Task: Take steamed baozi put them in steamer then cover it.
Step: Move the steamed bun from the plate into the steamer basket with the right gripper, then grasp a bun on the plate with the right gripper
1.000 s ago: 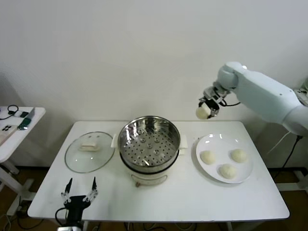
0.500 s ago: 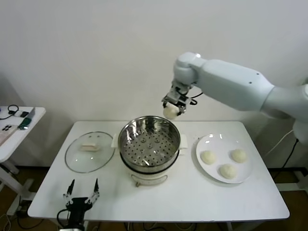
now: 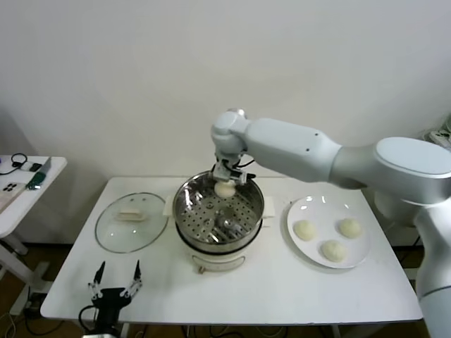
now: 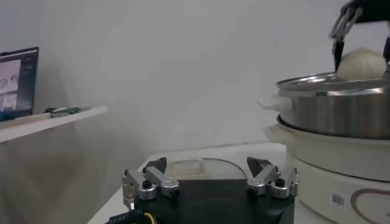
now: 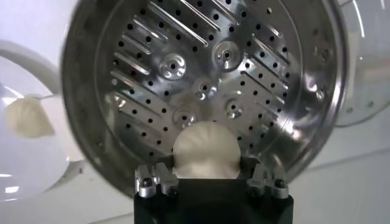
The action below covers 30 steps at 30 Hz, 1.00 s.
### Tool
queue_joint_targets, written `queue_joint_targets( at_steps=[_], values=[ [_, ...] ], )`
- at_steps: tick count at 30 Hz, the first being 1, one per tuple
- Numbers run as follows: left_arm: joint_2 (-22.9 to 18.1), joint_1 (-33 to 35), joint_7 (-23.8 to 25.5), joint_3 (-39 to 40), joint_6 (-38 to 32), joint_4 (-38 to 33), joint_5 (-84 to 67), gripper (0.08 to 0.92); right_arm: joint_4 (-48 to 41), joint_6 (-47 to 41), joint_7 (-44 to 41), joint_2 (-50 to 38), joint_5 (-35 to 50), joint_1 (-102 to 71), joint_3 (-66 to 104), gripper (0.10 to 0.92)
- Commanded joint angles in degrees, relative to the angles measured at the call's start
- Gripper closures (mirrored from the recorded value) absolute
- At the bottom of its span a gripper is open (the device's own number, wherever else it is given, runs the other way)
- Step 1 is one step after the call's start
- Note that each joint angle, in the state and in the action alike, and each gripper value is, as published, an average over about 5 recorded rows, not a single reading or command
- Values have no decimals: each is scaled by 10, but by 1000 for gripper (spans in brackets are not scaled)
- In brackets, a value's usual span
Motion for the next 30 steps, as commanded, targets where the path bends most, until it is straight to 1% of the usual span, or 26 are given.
queue_joint_targets(
  at_steps=[1, 10, 16, 20, 26, 28, 30],
  values=[
    [0, -2, 0, 0, 1, 0, -1, 177, -67, 25, 6, 43, -49, -42, 7, 320],
    [0, -4, 0, 1, 5, 1, -2, 177, -81, 30, 14, 51, -51, -51, 9, 304],
    [-1, -5, 0, 0, 6, 1, -5, 177, -68, 37, 15, 41, -49, -45, 17, 218],
    [-2, -3, -1, 0, 5, 1, -5, 177, -50, 44, 10, 24, -35, -24, 22, 204],
    [-1, -3, -1, 1, 6, 0, -6, 177, 12, 25, -8, -29, 43, 32, 8, 203],
    [-1, -4, -1, 2, 7, -1, -6, 177, 31, 0, -12, -51, 94, 63, -7, 203],
    [-1, -4, -2, 3, 8, -2, -6, 177, 44, -31, -9, -74, 167, 99, -32, 203]
  ],
)
